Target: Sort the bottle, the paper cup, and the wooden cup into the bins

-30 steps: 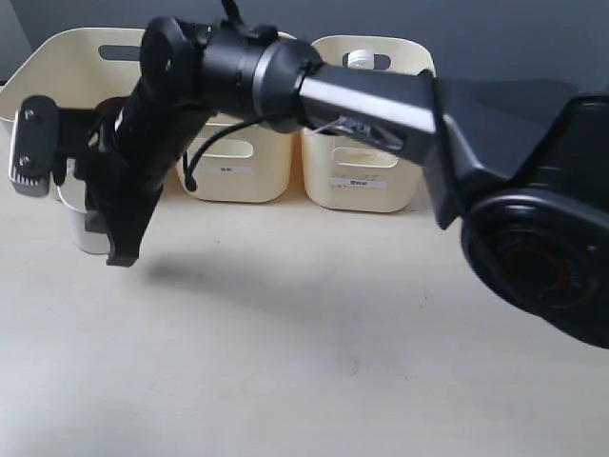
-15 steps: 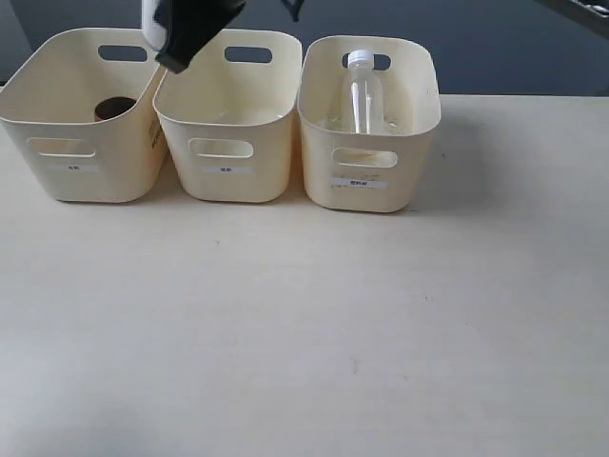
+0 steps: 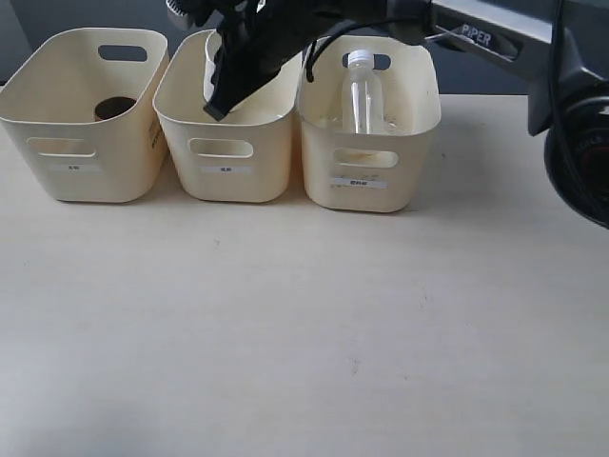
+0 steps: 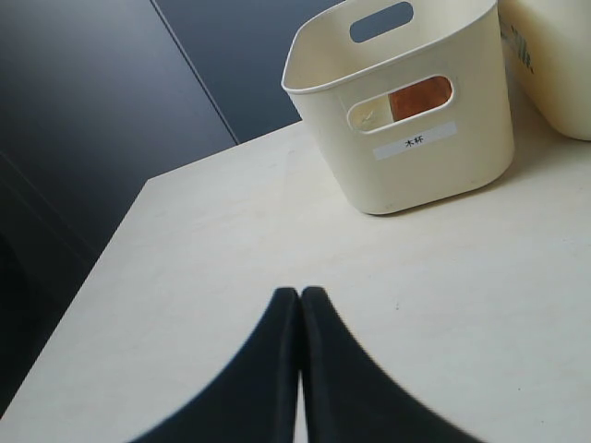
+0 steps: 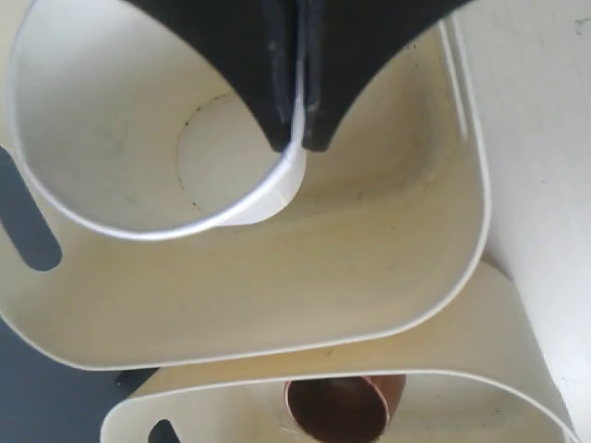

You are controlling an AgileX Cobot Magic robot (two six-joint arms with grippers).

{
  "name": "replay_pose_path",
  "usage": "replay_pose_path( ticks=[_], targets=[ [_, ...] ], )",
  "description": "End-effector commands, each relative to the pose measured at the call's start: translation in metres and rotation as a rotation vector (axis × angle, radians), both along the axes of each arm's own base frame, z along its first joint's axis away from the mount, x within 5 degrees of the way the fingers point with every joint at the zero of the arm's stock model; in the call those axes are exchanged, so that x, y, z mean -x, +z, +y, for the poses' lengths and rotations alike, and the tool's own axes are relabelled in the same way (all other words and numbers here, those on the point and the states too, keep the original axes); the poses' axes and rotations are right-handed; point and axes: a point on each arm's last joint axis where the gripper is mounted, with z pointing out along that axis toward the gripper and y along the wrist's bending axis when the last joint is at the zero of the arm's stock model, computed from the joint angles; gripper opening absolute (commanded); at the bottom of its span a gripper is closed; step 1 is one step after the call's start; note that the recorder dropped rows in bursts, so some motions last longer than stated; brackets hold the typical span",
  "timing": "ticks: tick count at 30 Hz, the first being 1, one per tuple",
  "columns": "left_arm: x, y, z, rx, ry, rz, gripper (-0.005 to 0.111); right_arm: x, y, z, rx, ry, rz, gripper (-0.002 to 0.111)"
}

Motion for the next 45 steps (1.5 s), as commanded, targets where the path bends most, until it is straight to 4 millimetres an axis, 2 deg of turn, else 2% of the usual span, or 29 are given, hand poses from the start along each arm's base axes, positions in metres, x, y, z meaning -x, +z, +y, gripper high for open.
replay_pose_path(
  ticks=[1,5,7,8,10,11,15,16,18,22,27,33,37,44,45],
  targets=[
    [0.0,0.0,-0.001,0.004,-0.01,-0.009,0.0,-0.004,-0.008,-0.001,0.008,-0.014,0.011,-0.001],
    [0.0,0.0,-0.001,0.004,-0.01,-0.009,0.0,-0.006,-0.008,-0.003,0.002,-0.033,0.017,0.003],
    [0.0,0.0,-0.001,0.004,-0.01,-0.009,0.0,-0.007,-0.008,-0.004,0.002,-0.038,0.022,0.013],
    [0.0,0.0,-0.001,0.004,-0.01,-0.009,0.0,-0.007,-0.009,-0.005,0.005,-0.04,0.026,0.023],
    [0.0,0.0,-0.001,0.004,-0.01,-0.009,0.0,-0.007,-0.009,-0.005,0.0,-0.051,0.034,0.033],
    [0.0,0.0,-0.001,0.004,-0.01,-0.009,0.0,-0.008,-0.009,-0.005,-0.003,-0.056,0.037,0.033],
    [0.0,0.0,-0.001,0.004,-0.01,-0.009,0.0,-0.004,0.007,-0.008,-0.026,-0.068,0.037,0.028],
    [0.0,0.0,-0.001,0.004,-0.01,-0.009,0.0,-0.001,0.019,-0.011,-0.033,-0.081,0.036,0.021],
    [0.0,0.0,-0.001,0.004,-0.01,-0.009,0.0,0.006,0.038,-0.02,0.002,-0.079,0.032,0.001],
    [0.0,0.0,-0.001,0.004,-0.01,-0.009,0.0,0.024,0.073,-0.04,0.047,-0.108,0.031,-0.001],
    [0.0,0.0,-0.001,0.004,-0.01,-0.009,0.0,0.046,0.101,-0.062,-0.005,-0.128,-0.033,-0.001],
    [0.0,0.0,-0.001,0.004,-0.01,-0.009,0.0,0.081,0.095,-0.11,-0.006,-0.206,-0.068,-0.001],
    [0.0,0.0,-0.001,0.004,-0.01,-0.009,0.0,0.113,0.099,-0.159,-0.067,-0.278,-0.099,-0.001],
    [0.0,0.0,-0.001,0.004,-0.01,-0.009,0.0,0.184,0.107,-0.239,-0.14,-0.391,-0.15,-0.001],
    [0.0,0.0,-0.001,0.004,-0.01,-0.009,0.0,0.207,0.111,-0.255,-0.148,-0.407,-0.146,-0.001]
  ],
)
